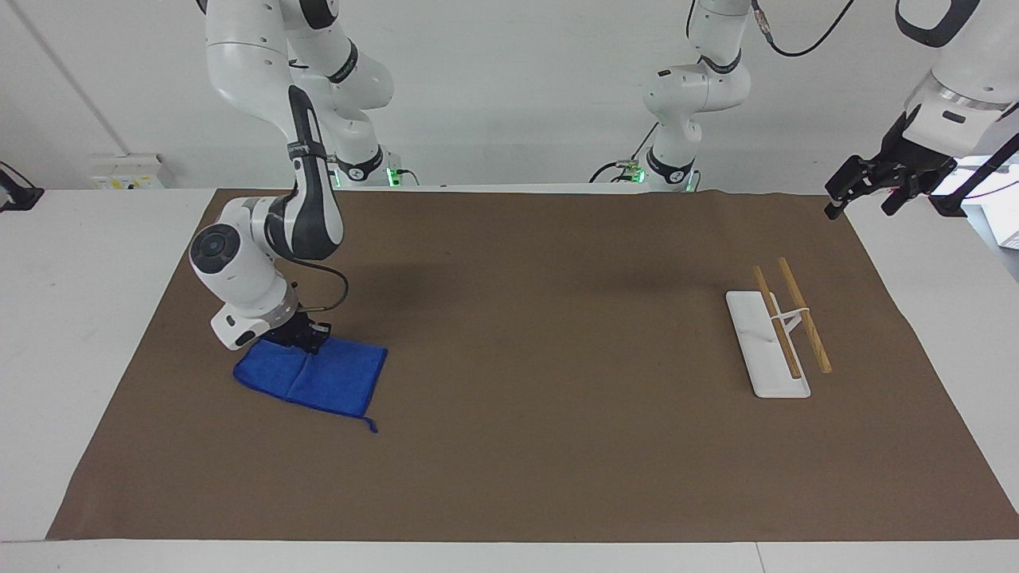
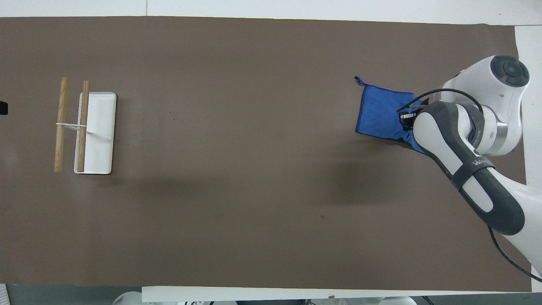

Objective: Right arm passes towel to left arm to hang
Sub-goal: 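Reach the right gripper down and grasp the blue towel's edge, then lift the towel with the right gripper while the left gripper approaches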

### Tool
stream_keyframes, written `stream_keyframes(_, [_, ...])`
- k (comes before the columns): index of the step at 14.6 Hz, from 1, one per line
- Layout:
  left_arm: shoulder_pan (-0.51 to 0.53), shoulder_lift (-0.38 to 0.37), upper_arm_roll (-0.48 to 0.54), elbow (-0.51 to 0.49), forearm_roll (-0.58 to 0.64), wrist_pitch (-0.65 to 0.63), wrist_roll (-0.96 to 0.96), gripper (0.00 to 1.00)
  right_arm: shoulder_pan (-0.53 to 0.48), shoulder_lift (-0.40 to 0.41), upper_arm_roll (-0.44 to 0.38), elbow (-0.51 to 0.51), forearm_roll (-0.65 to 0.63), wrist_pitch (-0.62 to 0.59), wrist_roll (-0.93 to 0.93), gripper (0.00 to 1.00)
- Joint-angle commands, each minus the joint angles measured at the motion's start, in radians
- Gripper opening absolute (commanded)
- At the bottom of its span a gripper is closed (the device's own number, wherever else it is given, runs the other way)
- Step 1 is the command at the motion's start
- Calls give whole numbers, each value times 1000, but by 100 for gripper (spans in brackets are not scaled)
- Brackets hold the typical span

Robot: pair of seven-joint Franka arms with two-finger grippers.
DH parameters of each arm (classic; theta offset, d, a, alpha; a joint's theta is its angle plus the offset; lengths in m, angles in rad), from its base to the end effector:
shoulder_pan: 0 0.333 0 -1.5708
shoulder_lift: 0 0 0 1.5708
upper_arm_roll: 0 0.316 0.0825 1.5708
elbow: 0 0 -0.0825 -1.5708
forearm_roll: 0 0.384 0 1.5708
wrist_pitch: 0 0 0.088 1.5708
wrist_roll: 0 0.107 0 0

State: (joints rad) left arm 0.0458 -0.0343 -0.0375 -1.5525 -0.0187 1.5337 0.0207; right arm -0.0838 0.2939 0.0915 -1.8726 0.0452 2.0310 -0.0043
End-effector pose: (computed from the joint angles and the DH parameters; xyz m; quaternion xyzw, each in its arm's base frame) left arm 0.5404 0.0020 0.6486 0.9999 -0.0066 0.0079 0.0086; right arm 0.6074 0.0045 0.3473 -0.9972 0.0064 0.0672 0.0327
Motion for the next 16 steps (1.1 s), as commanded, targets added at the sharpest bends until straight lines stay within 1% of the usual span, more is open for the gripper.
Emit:
stream_keyframes(1, [8,-16,-1,-23,-10,14,10,100,-7,-8,45,202,68,-231,15,0])
stream_keyframes(3, [8,-16,-1,-23,-10,14,11,100,-5,-38,53,239,264,-277,61,0])
stream_keyframes(5, [-7,-24,-2,-26,-10,-62,10,100,-2,-51,62,240,478,-287,247,0])
stream_keyframes(7, [-1,-29,-2,-26,-10,-150,7,100,-4,-61,115,240,614,-270,370,0])
stream_keyframes(9, [-7,-41,-4,-20,-10,-193,-16,100,-2,-62,149,240,750,-239,493,0])
stream_keyframes(11, [-33,-53,-13,-34,-12,-220,-121,100,4,-62,189,237,846,-169,533,0])
stream_keyframes(12, [-62,-65,-15,-56,-24,-225,-193,100,31,-61,198,236,860,-151,540,0])
stream_keyframes(14, [-102,-87,-15,-96,-91,-192,-414,100,91,-62,198,230,907,-95,613,0])
stream_keyframes(16, [-174,-87,-16,-103,-102,-129,-674,100,154,-61,200,225,935,-8,722,0])
